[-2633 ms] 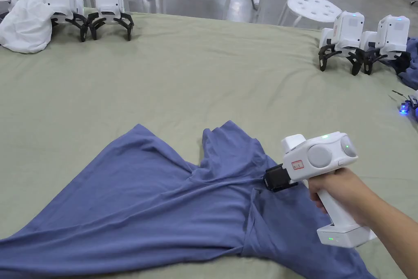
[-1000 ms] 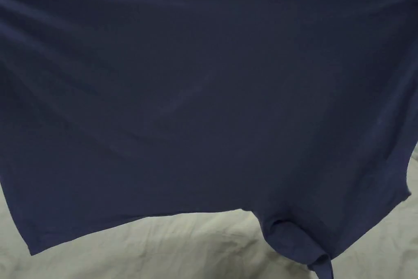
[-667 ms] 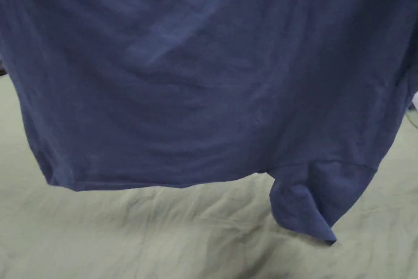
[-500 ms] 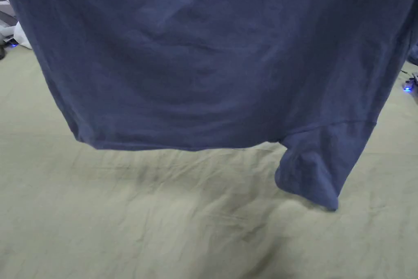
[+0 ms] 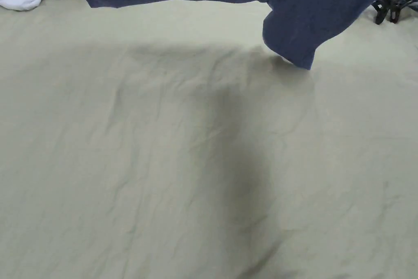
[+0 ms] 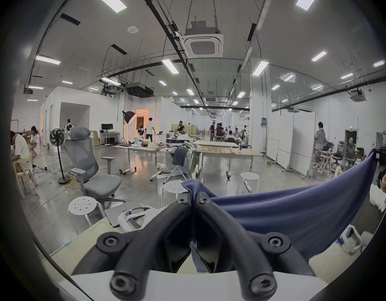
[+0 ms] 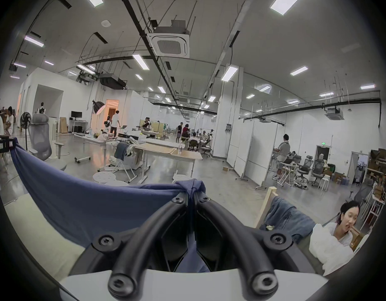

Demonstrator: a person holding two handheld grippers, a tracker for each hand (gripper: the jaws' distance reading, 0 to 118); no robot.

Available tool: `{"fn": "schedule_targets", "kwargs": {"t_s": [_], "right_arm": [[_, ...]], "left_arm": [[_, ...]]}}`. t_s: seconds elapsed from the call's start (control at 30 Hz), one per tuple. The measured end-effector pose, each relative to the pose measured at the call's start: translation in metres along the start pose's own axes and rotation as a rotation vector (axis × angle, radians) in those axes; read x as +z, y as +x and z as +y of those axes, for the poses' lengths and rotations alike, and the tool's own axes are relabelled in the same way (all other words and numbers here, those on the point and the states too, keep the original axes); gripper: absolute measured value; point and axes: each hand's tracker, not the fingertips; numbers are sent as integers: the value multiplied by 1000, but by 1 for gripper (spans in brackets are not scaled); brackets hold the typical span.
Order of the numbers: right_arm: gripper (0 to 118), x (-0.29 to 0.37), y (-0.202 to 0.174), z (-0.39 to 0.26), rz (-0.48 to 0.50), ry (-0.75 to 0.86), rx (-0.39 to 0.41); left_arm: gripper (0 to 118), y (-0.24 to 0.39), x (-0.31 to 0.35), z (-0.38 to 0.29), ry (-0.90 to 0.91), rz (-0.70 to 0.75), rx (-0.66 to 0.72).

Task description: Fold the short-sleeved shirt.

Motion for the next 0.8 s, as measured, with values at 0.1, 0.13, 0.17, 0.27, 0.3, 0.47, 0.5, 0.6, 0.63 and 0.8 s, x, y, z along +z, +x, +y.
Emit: {"fn": "schedule_targets", "kwargs": {"t_s": [0.1,0.13,0.17,0.27,0.3,0.47,0.5,0.6,0.63,0.8], "right_arm": [[5,7,-10,-58,50,-69,-9],[5,10,-15,-81,57,-103,-21],[5,15,-19,-105,74,-149,-28],[5,43,-33,-177,122,-251,-57],[5,51,-39,-199,129,-284,-62],[5,127,-64,-303,183,-455,-97],[5,141,-68,-319,191,-488,-103],[5,180,-77,-363,205,-580,-124],[5,191,-78,-376,200,-601,-140],[5,237,-84,-423,202,-699,-135]], "left_arm": [[0,2,8,-44,-31,6,-57],[0,1,13,-64,-45,12,-61],[0,0,19,-85,-80,2,-71],[0,-6,46,-148,-159,1,-74],[0,-7,54,-169,-188,7,-79],[0,-24,112,-273,-363,17,-92],[0,-30,120,-288,-390,21,-93],[0,-44,154,-340,-506,25,-53],[0,-54,161,-354,-557,23,-53],[0,-76,205,-405,-648,54,-95]]}}
